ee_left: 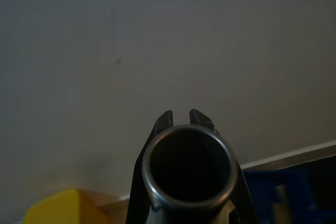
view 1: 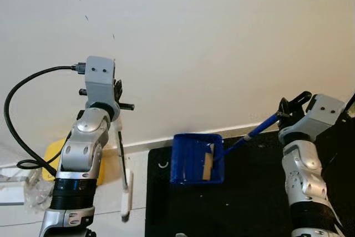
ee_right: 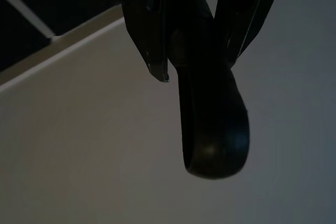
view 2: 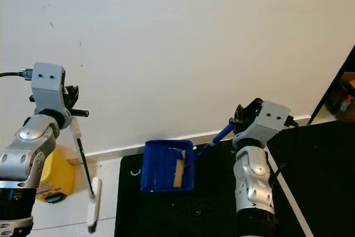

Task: Sweep floor

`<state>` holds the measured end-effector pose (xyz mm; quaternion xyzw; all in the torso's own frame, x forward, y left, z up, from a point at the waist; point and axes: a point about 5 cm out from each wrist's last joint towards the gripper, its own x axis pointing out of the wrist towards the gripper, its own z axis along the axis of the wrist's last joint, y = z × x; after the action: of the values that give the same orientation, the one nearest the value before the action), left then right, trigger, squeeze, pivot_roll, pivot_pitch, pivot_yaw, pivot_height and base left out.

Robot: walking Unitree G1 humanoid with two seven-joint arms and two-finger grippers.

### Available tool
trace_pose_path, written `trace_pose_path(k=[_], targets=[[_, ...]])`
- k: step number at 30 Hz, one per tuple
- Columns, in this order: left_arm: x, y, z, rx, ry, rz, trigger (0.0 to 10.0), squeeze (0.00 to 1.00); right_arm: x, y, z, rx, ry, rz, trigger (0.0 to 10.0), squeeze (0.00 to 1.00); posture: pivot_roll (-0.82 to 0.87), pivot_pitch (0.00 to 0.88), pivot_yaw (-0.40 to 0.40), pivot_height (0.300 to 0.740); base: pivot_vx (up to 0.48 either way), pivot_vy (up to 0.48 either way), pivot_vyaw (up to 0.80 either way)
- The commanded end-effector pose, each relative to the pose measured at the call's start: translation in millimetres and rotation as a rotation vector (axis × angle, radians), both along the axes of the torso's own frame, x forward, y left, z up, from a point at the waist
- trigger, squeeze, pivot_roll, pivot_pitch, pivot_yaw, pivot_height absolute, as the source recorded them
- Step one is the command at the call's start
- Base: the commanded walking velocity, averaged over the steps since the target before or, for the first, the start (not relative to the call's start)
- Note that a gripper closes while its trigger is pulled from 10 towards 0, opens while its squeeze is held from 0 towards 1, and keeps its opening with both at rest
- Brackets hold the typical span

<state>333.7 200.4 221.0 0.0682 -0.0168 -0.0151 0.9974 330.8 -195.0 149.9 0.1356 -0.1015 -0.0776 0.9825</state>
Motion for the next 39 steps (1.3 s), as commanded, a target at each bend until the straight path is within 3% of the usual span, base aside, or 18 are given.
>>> trace_pose_path(k=[1, 12, 39], targets=[[2.7, -3.3, 2, 0.001, -0.022, -0.005, 10.0, 0.00, -2.0, 7.2, 7, 0.006, -0.053, 0.012, 10.0, 0.00, 0.04, 0.076, 0.178, 0.740, 0.000, 0.000, 0.00], [7.5, -13.6, 0, -0.046, -0.056, -0.029, 10.0, 0.00, 0.1, 6.6, 7, -0.019, -0.046, 0.024, 10.0, 0.00, 0.02, 0.065, 0.163, 0.740, 0.000, 0.000, 0.00], [8.0, -18.4, 1, -0.061, -0.088, -0.045, 10.0, 0.00, 2.4, 2.4, 7, -0.032, -0.043, 0.017, 10.0, 0.00, 0.02, 0.071, 0.160, 0.740, 0.472, 0.000, 0.00]])
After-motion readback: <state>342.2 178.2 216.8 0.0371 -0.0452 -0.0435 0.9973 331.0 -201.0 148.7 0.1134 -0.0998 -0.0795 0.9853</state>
